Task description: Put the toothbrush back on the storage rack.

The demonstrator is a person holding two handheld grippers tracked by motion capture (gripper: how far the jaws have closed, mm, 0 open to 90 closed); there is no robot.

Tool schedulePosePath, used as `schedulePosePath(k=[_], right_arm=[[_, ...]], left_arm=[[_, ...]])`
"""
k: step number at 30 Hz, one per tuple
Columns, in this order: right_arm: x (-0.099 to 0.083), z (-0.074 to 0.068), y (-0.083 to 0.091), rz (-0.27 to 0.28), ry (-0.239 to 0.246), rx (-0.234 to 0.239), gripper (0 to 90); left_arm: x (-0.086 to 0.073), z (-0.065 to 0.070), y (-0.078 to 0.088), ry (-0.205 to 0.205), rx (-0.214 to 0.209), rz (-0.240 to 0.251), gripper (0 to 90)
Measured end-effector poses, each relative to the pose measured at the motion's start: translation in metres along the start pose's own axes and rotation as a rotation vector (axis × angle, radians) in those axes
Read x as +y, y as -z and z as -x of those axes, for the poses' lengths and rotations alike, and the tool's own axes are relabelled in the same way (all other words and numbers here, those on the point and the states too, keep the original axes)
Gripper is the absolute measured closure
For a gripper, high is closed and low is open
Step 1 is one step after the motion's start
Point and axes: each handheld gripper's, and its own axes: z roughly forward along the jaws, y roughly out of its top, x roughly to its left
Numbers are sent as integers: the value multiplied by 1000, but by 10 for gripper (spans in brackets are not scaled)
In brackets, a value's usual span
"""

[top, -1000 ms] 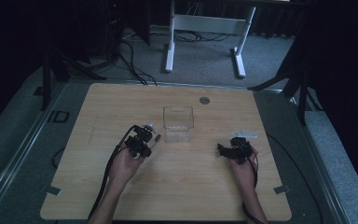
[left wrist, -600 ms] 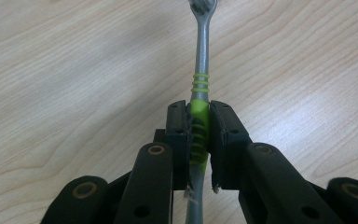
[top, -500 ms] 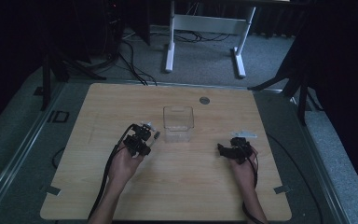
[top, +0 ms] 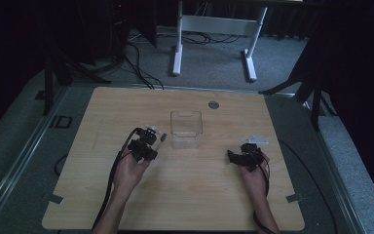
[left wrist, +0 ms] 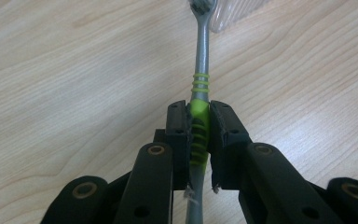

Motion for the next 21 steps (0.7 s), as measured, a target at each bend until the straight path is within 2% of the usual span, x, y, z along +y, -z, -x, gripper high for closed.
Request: schedulePosePath(k=[8, 21], right_arm=[[0, 0, 0, 0, 0, 0, 220], [0, 0, 0, 0, 0, 0, 220]], left_arm=[[0, 0, 6, 2, 14, 58, 789], [2, 1, 13, 5, 23, 120, 790]])
